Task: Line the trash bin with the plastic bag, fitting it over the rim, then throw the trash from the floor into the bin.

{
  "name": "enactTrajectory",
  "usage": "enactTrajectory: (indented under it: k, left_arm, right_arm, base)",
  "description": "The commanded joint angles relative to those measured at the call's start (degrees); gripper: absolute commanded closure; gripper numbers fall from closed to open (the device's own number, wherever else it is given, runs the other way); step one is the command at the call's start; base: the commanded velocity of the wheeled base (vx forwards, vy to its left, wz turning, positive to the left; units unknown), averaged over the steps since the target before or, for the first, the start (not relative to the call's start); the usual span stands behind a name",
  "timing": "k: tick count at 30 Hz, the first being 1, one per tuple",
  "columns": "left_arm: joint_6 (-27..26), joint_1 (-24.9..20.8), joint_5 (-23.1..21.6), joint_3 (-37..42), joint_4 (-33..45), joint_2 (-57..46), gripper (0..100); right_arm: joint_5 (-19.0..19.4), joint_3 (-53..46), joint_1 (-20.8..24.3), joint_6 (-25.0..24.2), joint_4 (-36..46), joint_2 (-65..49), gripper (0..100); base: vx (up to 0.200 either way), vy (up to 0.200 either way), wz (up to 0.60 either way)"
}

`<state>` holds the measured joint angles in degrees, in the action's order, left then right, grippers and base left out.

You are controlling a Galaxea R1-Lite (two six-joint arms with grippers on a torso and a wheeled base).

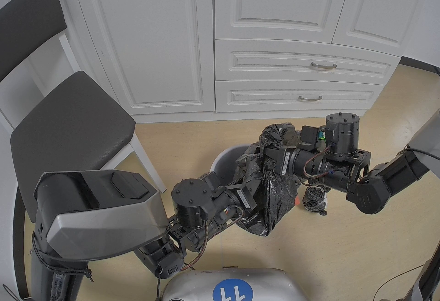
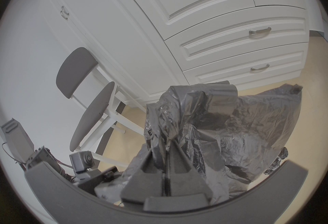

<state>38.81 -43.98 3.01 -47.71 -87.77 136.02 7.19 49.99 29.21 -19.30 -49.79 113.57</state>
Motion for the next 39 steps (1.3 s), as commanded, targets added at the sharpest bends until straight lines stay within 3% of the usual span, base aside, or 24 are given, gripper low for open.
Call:
enactTrajectory:
  k: [1,14,20,30,38,39]
  left_arm:
    - [0.3,0.57,-2.57,2.89,-0.12,-0.41,0]
    - [1.0,1.18,-5.74,4.21,-0.29,-1.11,0]
    - [0.3,0.65,-6.88,3.33,-0.21,1.17,0]
    - [-0.06,0.13,-6.79,-0.36,-0.03,4.95,0]
    - [-0.06,0.13,-6.53,-2.65,-0.03,6.18,0]
    - [-0.06,0.13,-6.44,-3.0,-0.03,6.45,100]
  right_arm:
    - [0.01,0.9,0.06,-1.01,-1.63,2.62,100]
    - [0.54,1.95,0.15,-2.41,-1.37,3.15,100]
    - [0.54,2.3,2.34,-5.58,-0.75,2.54,100]
    - [0.54,2.21,5.86,-6.72,-0.84,3.68,100]
    - [0.54,2.13,6.04,-6.72,-0.75,3.85,100]
    - [0.54,2.13,6.04,-6.72,-0.75,3.85,100]
  base:
    - [0.0,0.0,0.0]
    - [0.0,0.0,0.0]
    - [0.0,0.0,0.0]
    - [0.0,0.0,0.0]
    - [0.0,0.0,0.0]
    - [0.0,0.0,0.0]
